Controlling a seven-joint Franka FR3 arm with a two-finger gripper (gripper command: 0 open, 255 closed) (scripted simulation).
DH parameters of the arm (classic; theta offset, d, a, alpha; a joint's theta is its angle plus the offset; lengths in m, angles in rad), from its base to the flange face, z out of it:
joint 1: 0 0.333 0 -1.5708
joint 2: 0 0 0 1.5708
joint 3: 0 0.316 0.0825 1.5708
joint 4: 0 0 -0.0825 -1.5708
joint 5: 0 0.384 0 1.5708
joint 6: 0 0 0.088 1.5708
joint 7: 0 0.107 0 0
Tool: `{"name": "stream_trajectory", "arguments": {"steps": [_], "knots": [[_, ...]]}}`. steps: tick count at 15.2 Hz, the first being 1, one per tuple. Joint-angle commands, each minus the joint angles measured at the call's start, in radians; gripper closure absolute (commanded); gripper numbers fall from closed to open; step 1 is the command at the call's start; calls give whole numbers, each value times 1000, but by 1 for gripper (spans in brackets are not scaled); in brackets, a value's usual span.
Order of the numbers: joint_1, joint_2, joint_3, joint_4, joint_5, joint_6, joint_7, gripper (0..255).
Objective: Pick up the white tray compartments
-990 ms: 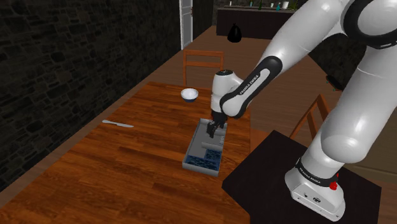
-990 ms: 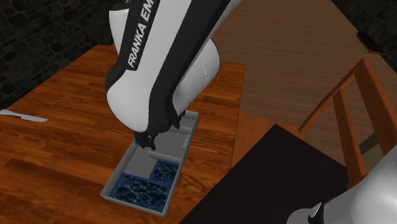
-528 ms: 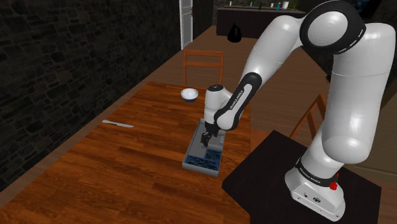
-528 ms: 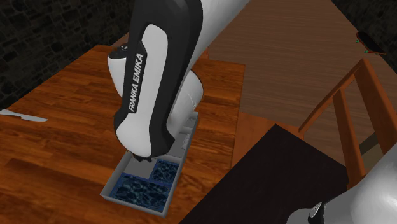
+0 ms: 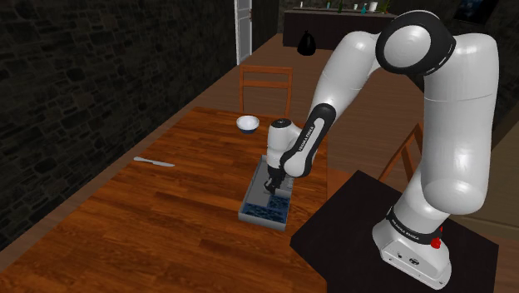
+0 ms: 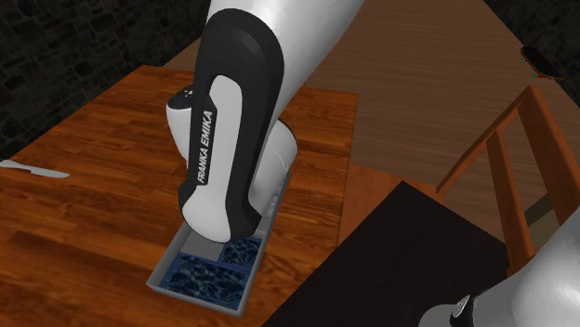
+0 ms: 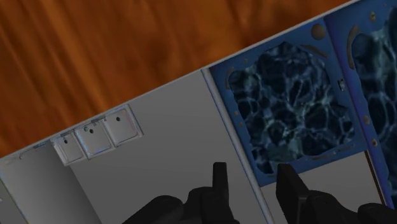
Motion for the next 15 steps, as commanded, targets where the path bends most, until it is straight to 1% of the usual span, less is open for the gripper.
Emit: {"name": "stream_trajectory", "arguments": {"steps": [1, 8, 15], "knots": [[1, 1, 0, 1, 0, 1, 1, 255], [0, 2, -1, 1, 0, 1, 0, 255], [-27, -108, 34, -23, 35, -85, -29, 255]]}}
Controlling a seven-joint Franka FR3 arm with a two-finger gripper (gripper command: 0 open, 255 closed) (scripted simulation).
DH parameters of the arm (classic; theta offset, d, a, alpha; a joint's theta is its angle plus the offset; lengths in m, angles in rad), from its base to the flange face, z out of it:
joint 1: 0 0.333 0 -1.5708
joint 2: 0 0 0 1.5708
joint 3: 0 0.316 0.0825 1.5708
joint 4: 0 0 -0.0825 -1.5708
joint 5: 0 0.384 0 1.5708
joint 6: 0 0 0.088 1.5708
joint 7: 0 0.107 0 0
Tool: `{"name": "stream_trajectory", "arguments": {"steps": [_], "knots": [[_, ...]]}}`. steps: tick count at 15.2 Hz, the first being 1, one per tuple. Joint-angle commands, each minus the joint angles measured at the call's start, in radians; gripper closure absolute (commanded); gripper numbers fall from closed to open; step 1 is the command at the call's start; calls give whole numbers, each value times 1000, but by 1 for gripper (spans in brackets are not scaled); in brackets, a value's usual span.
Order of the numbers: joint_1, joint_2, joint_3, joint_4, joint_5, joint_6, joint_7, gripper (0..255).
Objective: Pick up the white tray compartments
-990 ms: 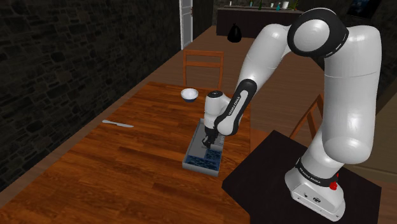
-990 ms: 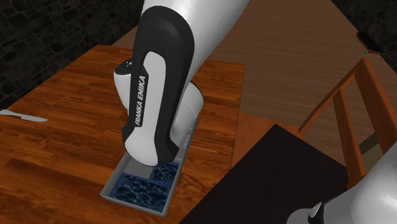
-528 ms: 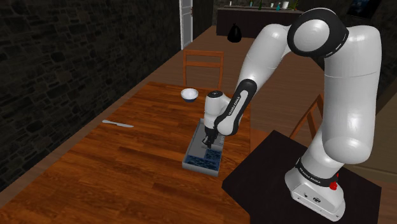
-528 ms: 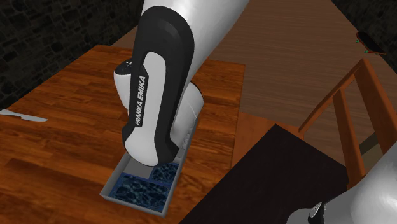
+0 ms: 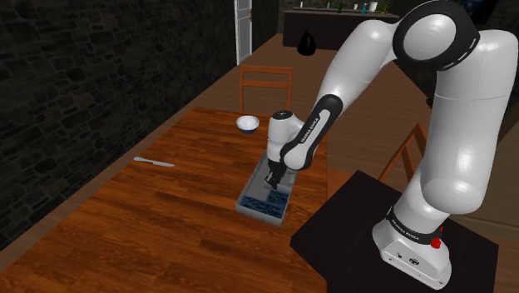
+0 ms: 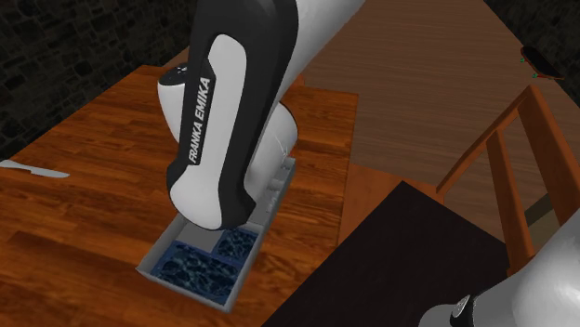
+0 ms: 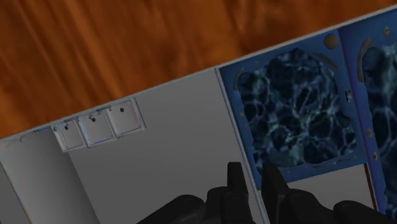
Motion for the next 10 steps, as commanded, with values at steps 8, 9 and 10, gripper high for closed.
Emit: {"name": "stream_trajectory", "arguments": {"steps": [8, 9, 10], "knots": [[-21, -136, 33, -15, 54, -118, -40, 255], [-21, -138, 33, -15, 55, -120, -41, 255], [-21, -138, 33, -15, 55, -120, -41, 255]]}}
